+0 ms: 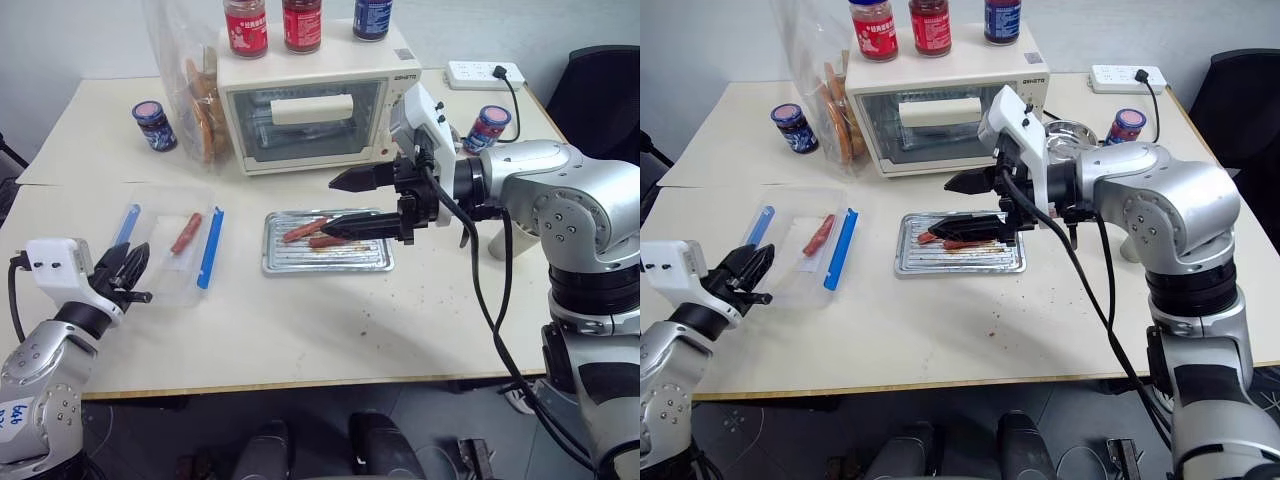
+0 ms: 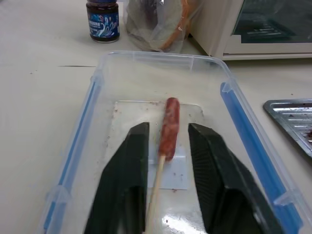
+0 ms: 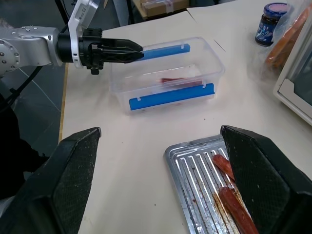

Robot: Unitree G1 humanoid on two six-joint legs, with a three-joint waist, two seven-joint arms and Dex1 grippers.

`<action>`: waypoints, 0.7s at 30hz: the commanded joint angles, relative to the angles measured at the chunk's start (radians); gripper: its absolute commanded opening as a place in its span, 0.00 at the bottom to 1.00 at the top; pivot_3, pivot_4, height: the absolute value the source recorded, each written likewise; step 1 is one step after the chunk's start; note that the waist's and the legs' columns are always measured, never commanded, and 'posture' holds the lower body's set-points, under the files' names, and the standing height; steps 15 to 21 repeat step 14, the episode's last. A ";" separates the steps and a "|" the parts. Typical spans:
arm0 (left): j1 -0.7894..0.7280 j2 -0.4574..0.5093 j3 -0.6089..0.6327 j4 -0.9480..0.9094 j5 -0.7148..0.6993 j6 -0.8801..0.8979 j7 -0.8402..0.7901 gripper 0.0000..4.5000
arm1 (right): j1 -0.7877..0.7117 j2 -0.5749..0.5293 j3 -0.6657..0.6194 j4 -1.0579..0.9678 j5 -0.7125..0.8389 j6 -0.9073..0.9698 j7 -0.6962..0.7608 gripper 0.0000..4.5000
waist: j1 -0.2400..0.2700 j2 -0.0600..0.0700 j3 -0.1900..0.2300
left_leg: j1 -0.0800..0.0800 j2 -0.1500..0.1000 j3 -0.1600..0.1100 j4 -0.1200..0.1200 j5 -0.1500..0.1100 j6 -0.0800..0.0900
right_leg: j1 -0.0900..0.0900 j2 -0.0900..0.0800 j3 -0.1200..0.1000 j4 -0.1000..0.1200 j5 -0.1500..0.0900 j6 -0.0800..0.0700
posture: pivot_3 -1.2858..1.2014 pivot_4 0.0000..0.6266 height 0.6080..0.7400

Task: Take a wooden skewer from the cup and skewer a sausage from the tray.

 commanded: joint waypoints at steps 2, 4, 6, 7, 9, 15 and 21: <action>0.115 0.083 0.225 -0.125 -0.202 0.054 -0.113 0.49 | 0.010 -0.034 -0.016 -0.013 0.001 -0.027 0.016 0.92 | -0.004 0.000 0.000 | 0.000 0.000 0.000 -0.001 0.000 0.000 | 0.000 0.000 0.000 -0.001 0.000 0.000 | 0.52 0.24 1.00; 0.197 0.116 0.309 -0.141 -0.279 0.087 -0.168 0.49 | 0.021 -0.050 -0.015 -0.014 0.000 -0.030 0.026 0.92 | -0.003 0.000 0.000 | 0.000 0.000 0.000 -0.002 0.000 0.000 | 0.000 0.000 0.000 -0.001 0.000 0.000 | 0.52 0.24 1.00; 0.316 0.145 0.412 -0.132 -0.322 0.099 -0.254 0.49 | 0.034 -0.068 -0.015 -0.013 0.001 -0.032 0.037 0.92 | -0.003 0.000 0.000 | 0.000 0.000 0.000 -0.002 0.000 0.000 | 0.000 -0.001 0.000 -0.002 0.000 0.000 | 0.52 0.24 1.00; 0.357 0.156 0.445 -0.125 -0.338 0.102 -0.275 0.49 | 0.039 -0.075 -0.015 -0.013 0.001 -0.032 0.041 0.92 | -0.003 0.000 0.000 | 0.000 0.000 0.001 -0.002 0.000 0.000 | 0.000 -0.001 0.000 -0.002 0.000 -0.001 | 0.52 0.24 1.00; 0.438 0.183 0.523 -0.102 -0.370 0.106 -0.335 0.50 | 0.053 -0.083 -0.020 -0.009 0.009 -0.019 0.044 0.99 | 0.000 0.000 0.000 | 0.000 0.000 0.001 -0.002 0.000 0.000 | 0.000 -0.001 0.000 -0.002 0.000 -0.001 | 0.52 0.24 1.00; 0.482 0.238 0.552 -0.083 -0.406 0.108 -0.378 0.50 | 0.079 -0.084 -0.018 -0.020 0.008 -0.023 0.036 1.00 | 0.010 0.000 0.000 | 0.005 0.000 0.000 -0.002 0.000 0.001 | 0.005 -0.001 0.000 -0.003 -0.001 -0.001 | 0.52 0.24 1.00; 0.482 0.238 0.552 -0.083 -0.406 0.108 -0.378 0.50 | 0.079 -0.084 -0.018 -0.020 0.008 -0.023 0.036 1.00 | 0.010 0.000 0.000 | 0.005 0.000 0.000 -0.002 0.000 0.001 | 0.005 -0.001 0.000 -0.003 -0.001 -0.001 | 0.52 0.24 1.00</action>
